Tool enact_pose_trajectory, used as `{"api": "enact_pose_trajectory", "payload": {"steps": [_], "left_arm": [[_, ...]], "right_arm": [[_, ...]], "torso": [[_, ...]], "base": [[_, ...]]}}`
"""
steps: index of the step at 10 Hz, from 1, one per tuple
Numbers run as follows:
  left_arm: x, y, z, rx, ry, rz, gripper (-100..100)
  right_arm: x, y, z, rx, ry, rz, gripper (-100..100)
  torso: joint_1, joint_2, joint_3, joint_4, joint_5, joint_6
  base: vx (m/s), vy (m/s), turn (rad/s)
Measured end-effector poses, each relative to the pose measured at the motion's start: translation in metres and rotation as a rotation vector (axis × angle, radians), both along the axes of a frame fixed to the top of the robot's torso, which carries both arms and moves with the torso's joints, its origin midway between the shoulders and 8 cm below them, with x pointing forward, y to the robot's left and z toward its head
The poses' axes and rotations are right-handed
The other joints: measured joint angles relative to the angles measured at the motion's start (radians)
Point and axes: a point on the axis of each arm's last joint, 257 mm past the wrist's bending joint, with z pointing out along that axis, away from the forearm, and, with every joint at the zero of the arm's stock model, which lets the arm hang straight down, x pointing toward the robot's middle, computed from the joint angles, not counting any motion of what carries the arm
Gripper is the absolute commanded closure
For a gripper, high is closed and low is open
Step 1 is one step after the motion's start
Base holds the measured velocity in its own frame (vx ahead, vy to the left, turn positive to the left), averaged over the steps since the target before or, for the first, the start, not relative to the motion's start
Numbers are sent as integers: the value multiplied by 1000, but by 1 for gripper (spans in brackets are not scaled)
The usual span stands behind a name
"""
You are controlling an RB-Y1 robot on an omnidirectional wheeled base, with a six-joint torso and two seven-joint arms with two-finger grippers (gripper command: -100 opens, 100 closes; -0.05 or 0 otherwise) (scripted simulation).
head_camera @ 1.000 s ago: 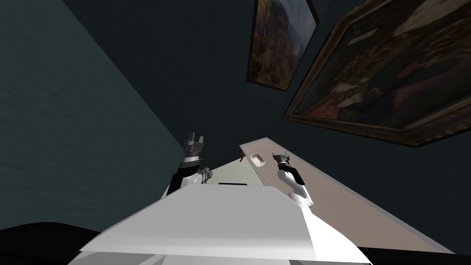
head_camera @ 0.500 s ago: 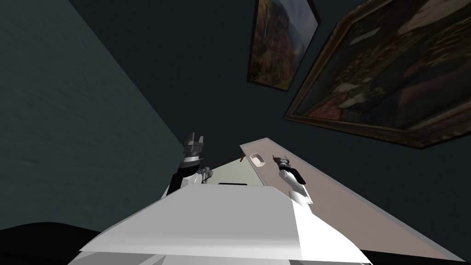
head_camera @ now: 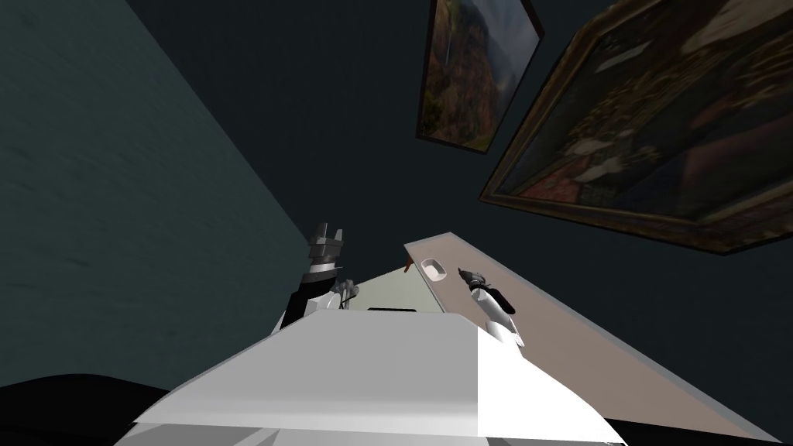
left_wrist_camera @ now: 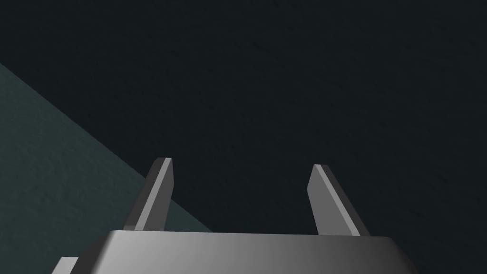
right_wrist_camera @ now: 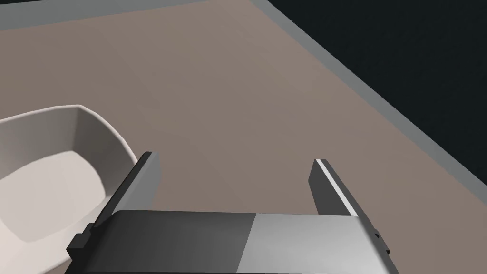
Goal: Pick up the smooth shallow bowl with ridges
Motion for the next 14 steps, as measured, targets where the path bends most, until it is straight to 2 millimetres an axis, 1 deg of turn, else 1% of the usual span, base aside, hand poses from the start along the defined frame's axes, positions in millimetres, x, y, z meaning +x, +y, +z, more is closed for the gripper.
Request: {"api": "enact_pose_trajectory", "payload": {"steps": [1,2,4,6,10,11,14], "left_arm": [[0,0,0,0,0,0,0],[0,0,0,0,0,0,0],[0,0,0,0,0,0,0],[0,0,0,0,0,0,0],[0,0,0,0,0,0,0],[0,0,0,0,0,0,0],[0,0,0,0,0,0,0]], "right_arm": [[-4,-3,-10,64,2,-19,-100],[-8,-1,-24,115,10,-33,-100],[-16,2,-45,231,13,-75,-100],[-19,4,-59,306,12,-100,-100],[-29,18,-92,515,4,-172,-100],[-33,25,-101,559,7,-188,-100],[-40,34,-118,669,1,-229,-100]], "torso": [[0,0,0,0,0,0],[0,0,0,0,0,0],[0,0,0,0,0,0],[1,0,0,0,0,0],[0,-1,0,0,0,0],[0,-1,0,0,0,0],[0,0,0,0,0,0]], "base": [[1,-25,28],[3,-28,51],[1,-17,19],[2,-16,46],[7,-26,50],[1,-13,-5],[8,-24,58]]}}
